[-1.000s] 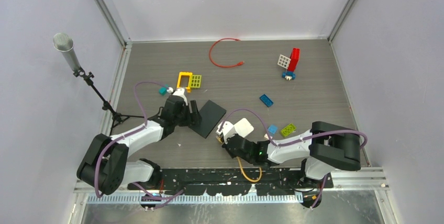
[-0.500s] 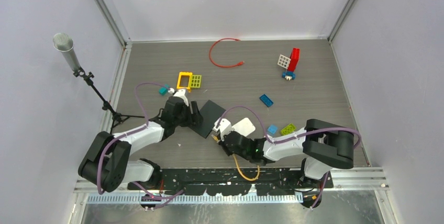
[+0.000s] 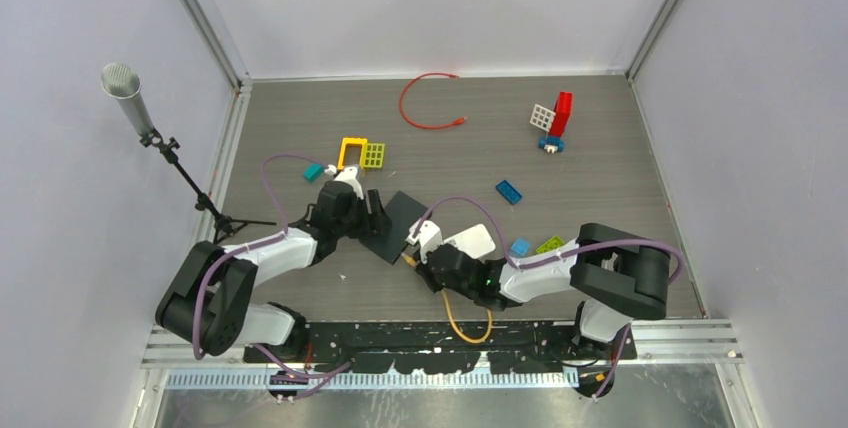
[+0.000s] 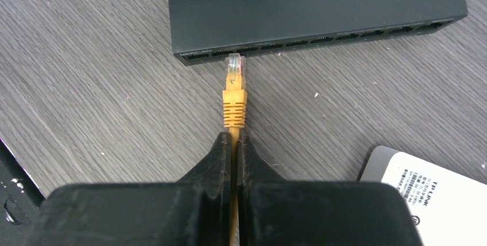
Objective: Insert the plug into the switch port
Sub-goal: Insert the connector into the switch port.
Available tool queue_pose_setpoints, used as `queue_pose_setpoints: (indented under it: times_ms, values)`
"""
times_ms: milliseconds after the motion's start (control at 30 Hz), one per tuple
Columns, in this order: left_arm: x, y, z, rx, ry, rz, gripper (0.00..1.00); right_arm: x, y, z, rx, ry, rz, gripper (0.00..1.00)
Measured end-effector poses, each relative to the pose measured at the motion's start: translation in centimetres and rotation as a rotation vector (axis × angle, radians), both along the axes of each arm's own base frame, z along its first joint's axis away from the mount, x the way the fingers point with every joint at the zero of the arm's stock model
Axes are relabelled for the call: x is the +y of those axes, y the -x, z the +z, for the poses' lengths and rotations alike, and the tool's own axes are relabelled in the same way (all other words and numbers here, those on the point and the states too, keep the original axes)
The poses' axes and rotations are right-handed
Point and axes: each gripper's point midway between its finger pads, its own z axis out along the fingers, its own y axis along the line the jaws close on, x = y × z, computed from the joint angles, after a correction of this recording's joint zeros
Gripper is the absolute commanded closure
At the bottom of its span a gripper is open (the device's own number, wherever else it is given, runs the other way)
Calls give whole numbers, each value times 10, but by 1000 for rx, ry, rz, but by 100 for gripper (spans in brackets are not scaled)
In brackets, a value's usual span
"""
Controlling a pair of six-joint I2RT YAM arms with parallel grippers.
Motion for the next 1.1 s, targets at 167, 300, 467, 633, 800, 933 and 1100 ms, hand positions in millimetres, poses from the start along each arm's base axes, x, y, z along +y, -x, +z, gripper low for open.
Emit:
queue_pose_setpoints:
  times_ms: [167,300,467,633,800,933,1100]
  values:
    - [0,0,0,0,0,0,35,3,1,-2,10,-5,8,100]
    - [0,0,0,1,0,0,35,7,2,-2,18,-12,18,100]
    - [0,0,0,1,0,0,35,9,3,-2,26,-18,28,99]
    - [0,0,0,1,-1,0,35,9,2,-1,25,-19,21,100]
    - [-1,-1,0,2,-1,0,35,7,0,-1,15,-15,5,100]
    - [-1,-2,0,2,-1,-1,35,6,-3,0,6,-15,-7,100]
    - [-2,-2,0,4,1,-3,35,6,-3,1,6,-16,-6,100]
